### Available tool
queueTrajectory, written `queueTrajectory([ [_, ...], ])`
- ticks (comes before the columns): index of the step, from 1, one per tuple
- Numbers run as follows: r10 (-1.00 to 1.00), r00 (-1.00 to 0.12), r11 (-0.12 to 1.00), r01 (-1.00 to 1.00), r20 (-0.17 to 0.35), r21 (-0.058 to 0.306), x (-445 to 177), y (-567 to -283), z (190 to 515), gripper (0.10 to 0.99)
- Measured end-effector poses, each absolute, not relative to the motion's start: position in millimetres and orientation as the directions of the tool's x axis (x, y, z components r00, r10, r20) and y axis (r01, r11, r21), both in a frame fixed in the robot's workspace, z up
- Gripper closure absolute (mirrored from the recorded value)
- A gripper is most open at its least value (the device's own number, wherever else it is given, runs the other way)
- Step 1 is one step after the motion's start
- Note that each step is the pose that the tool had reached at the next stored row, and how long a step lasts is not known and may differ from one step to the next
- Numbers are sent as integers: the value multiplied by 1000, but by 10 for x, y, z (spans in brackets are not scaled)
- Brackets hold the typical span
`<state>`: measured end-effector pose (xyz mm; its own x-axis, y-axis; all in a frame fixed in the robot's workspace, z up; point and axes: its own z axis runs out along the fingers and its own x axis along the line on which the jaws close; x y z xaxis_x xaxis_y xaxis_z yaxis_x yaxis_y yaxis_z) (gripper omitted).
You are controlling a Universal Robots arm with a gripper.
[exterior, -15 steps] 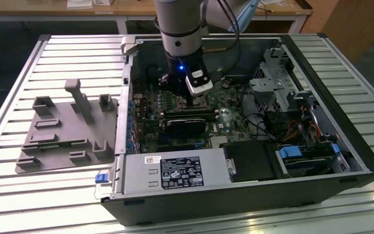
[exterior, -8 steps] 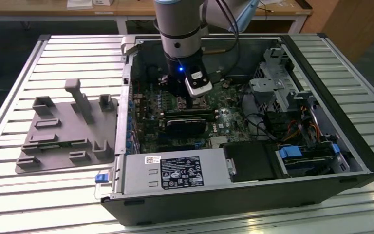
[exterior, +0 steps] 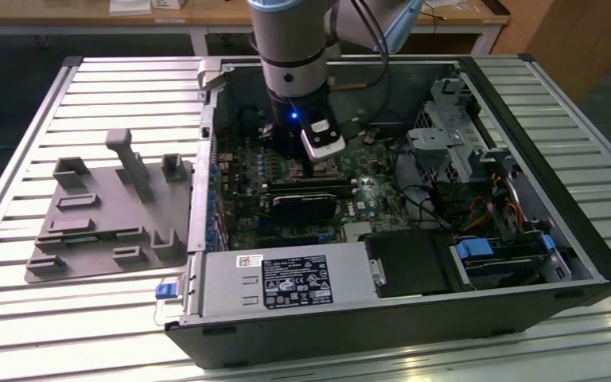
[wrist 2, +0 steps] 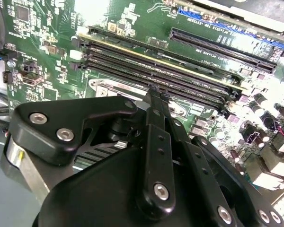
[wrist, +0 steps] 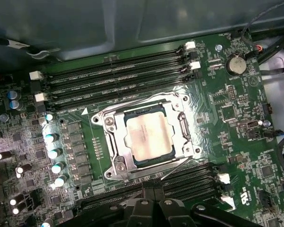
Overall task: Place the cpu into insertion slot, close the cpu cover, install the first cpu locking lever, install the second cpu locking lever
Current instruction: 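Install the second cpu locking lever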
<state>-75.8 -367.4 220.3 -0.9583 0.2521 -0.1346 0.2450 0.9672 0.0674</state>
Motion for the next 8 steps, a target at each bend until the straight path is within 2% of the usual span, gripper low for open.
queueTrajectory([
  [8,240,-962,969,228,-128,97,-779,-3737,2182,984],
])
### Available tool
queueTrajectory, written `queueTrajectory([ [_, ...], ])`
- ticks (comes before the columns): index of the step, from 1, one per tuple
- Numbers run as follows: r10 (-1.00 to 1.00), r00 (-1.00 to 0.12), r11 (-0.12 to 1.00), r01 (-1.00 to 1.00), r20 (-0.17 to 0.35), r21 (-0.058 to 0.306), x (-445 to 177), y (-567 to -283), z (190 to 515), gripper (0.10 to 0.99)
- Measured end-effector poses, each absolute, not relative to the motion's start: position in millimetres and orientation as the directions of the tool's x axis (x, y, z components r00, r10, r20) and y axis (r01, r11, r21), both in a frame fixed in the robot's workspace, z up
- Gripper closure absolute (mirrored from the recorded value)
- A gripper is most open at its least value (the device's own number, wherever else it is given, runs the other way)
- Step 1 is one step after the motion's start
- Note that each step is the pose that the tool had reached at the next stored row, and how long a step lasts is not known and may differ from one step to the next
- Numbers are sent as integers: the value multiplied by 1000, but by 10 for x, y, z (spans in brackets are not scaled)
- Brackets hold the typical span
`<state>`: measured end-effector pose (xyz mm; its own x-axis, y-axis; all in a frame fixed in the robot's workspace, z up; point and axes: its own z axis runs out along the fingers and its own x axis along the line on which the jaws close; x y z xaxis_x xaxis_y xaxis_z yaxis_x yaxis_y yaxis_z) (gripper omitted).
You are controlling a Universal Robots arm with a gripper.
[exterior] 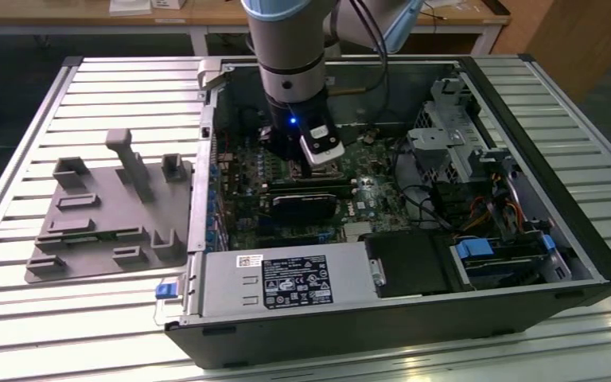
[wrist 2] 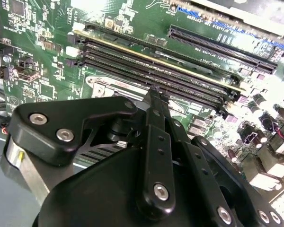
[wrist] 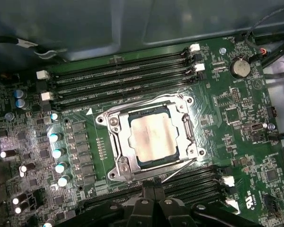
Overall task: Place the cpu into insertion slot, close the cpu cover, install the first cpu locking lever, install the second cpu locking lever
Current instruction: 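Install the second cpu locking lever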
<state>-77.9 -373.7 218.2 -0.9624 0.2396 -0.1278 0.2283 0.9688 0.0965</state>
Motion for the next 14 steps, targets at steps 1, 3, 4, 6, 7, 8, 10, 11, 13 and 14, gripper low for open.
queueTrajectory([
  [1,239,-963,969,227,-127,100,-780,-3746,2180,984],
  [3,237,-963,969,224,-125,108,-781,-3763,2176,984],
  [4,236,-964,968,223,-124,112,-783,-3772,2173,984],
  [6,233,-965,968,219,-123,119,-787,-3790,2162,984],
  [7,231,-965,968,216,-122,124,-791,-3800,2155,984],
  [8,230,-966,968,214,-121,128,-794,-3806,2148,984],
  [10,226,-967,968,209,-118,142,-805,-3813,2133,984],
  [11,224,-968,967,206,-116,148,-809,-3817,2124,984],
  [13,220,-969,967,201,-114,157,-818,-3825,2105,984],
  [14,219,-969,966,200,-113,162,-824,-3830,2095,984],
])
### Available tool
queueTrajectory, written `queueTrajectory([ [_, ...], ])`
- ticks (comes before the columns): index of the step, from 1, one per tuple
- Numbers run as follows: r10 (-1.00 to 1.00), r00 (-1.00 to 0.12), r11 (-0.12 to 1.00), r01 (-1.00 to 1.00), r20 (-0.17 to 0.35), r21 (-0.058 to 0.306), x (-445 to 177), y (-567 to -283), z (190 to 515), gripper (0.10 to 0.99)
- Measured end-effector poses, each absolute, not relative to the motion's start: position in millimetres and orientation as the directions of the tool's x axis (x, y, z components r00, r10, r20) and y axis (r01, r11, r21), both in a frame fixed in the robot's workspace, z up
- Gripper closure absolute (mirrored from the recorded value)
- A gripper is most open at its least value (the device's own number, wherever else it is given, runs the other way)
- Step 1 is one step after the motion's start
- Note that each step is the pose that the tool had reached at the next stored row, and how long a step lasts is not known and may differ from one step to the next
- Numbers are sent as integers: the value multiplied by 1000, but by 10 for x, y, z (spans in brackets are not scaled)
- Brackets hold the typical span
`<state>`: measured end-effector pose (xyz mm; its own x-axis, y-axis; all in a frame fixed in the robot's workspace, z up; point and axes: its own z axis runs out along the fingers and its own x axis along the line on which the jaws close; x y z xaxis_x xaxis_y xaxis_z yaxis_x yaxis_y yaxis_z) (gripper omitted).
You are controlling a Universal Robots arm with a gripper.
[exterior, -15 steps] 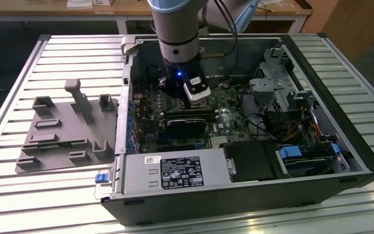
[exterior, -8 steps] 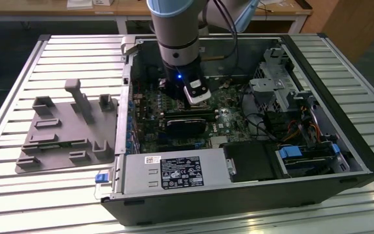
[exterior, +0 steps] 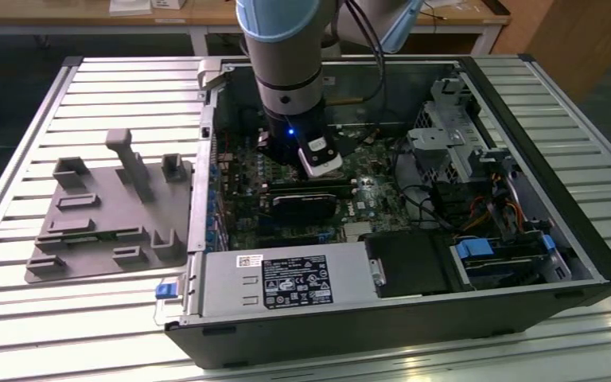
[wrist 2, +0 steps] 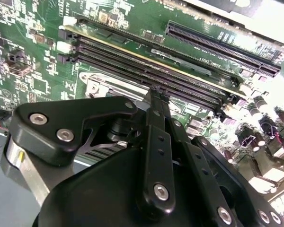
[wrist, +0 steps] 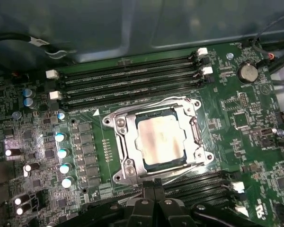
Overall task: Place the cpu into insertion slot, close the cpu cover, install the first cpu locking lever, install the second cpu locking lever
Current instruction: 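Install the second cpu locking lever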
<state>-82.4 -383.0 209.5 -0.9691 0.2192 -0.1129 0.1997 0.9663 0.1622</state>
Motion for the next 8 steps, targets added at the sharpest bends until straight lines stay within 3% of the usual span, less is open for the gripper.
queueTrajectory([
  [8,215,-971,965,193,-109,180,-847,-3944,2068,984],
])
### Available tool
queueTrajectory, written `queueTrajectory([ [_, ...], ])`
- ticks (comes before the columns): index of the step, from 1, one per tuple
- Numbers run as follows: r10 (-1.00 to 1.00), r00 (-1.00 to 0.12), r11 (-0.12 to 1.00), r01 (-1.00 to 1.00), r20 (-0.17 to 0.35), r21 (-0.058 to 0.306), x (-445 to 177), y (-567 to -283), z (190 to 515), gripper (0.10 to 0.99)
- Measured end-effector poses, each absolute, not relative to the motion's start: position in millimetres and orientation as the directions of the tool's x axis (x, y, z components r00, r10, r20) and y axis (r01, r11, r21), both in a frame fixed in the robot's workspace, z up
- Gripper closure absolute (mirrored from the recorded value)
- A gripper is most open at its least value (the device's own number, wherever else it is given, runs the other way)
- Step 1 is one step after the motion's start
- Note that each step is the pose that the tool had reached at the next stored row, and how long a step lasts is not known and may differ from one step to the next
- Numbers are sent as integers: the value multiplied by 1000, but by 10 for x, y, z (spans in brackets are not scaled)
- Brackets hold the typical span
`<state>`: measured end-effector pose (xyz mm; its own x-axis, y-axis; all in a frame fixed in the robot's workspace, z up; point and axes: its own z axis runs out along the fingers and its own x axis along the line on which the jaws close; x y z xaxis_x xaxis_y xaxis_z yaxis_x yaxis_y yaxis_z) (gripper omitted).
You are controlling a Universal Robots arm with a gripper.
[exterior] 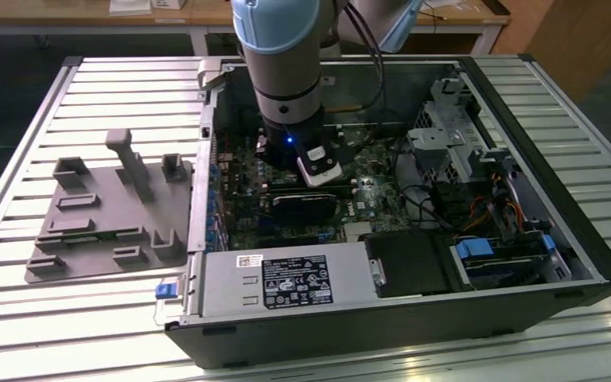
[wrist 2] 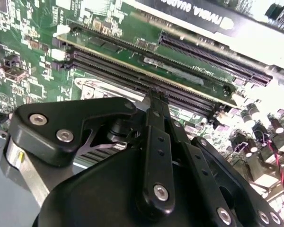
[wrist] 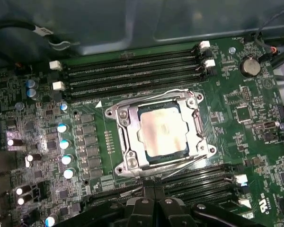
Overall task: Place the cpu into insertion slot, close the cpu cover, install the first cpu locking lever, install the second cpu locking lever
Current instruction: 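Install the second cpu locking lever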
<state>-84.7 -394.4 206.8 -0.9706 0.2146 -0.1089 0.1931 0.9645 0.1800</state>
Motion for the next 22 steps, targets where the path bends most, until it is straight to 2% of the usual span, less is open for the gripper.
queueTrajectory([
  [6,217,-971,955,190,-98,230,-872,-3971,2033,984],
  [14,217,-972,948,188,-92,257,-935,-3997,1988,984],
  [18,218,-972,941,186,-86,283,-956,-4001,1972,984],
  [22,216,-973,940,184,-85,286,-967,-4012,1964,984],
])
